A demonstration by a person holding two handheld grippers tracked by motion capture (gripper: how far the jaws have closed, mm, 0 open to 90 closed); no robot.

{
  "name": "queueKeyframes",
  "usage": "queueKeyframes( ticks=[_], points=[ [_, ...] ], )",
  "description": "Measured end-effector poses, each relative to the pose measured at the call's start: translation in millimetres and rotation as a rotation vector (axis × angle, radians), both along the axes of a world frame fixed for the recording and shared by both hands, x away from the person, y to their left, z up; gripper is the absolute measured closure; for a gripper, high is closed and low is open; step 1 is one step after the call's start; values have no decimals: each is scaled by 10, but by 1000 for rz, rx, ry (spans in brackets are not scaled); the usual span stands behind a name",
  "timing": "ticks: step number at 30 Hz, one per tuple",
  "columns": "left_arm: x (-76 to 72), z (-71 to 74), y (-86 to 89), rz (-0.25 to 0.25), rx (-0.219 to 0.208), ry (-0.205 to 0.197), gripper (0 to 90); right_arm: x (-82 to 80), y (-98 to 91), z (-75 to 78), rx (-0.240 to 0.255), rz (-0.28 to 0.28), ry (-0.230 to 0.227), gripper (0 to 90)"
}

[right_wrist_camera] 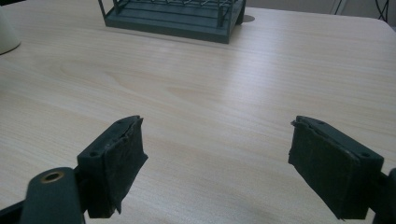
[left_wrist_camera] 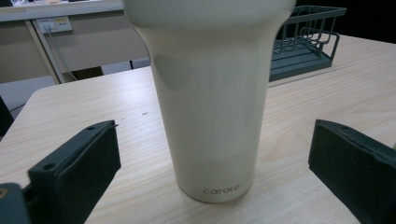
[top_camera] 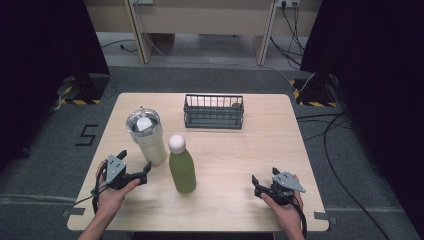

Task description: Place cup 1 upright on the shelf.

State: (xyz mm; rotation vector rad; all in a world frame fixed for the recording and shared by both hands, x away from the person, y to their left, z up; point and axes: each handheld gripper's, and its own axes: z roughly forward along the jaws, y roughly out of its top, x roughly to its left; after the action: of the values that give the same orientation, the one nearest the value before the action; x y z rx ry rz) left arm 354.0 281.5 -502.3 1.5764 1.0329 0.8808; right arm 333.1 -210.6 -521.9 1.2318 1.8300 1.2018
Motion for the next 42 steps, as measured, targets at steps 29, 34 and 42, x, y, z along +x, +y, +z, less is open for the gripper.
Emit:
queueKeyframes(
  ticks=[29, 34, 42],
  points=[
    [563, 27, -208, -34, -34, -45, 17, 6, 1, 0, -2, 5, 5, 177],
    [618, 30, -242, -34, -31, -52, 47, 7, 0, 0, -1, 3, 7, 177],
    [663, 21, -237, -46, -53, -62, 91, 13, -2, 0, 2, 4, 13, 179]
  ],
)
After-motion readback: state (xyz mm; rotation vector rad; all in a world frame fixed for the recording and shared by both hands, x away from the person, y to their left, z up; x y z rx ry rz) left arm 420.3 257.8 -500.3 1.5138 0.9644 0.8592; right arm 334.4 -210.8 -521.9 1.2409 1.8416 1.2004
